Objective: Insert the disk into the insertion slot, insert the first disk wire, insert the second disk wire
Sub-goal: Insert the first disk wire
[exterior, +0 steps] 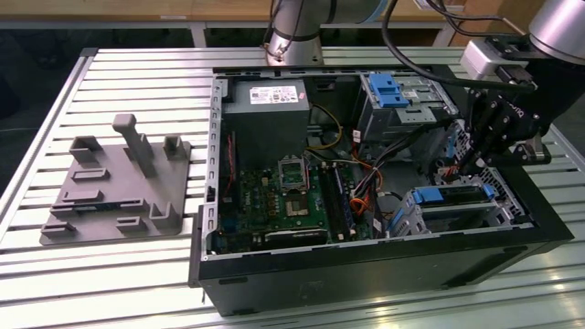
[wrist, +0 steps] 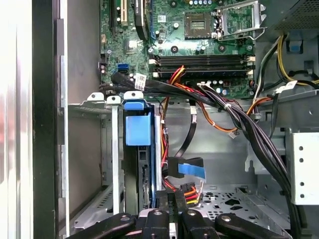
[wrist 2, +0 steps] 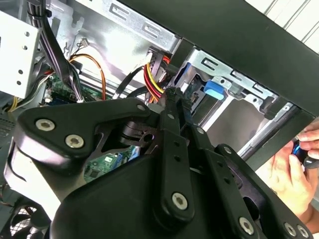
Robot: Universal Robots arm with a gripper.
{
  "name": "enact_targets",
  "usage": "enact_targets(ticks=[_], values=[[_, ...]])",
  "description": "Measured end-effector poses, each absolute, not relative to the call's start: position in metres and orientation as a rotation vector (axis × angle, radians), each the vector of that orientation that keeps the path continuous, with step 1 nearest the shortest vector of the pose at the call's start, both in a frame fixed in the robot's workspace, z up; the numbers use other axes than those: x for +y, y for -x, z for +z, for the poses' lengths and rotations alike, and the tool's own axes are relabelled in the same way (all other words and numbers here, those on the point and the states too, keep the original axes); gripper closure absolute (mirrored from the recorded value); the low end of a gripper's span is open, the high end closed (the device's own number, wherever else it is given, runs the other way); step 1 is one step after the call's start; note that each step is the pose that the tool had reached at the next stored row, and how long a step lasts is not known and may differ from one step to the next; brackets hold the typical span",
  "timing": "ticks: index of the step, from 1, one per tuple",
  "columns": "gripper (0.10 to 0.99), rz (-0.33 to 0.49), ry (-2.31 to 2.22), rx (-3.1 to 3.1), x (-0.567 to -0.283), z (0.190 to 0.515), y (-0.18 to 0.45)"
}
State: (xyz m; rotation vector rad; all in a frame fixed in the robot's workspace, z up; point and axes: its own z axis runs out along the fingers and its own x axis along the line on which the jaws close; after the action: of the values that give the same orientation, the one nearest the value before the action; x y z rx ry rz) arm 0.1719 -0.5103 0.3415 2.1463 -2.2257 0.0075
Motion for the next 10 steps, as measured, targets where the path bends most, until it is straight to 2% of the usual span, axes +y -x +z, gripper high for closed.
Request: enact_targets(ticks=[10], values=[[0.922,0.008,-2.141,-2.23,-0.5116,0.3419,-0.1713]])
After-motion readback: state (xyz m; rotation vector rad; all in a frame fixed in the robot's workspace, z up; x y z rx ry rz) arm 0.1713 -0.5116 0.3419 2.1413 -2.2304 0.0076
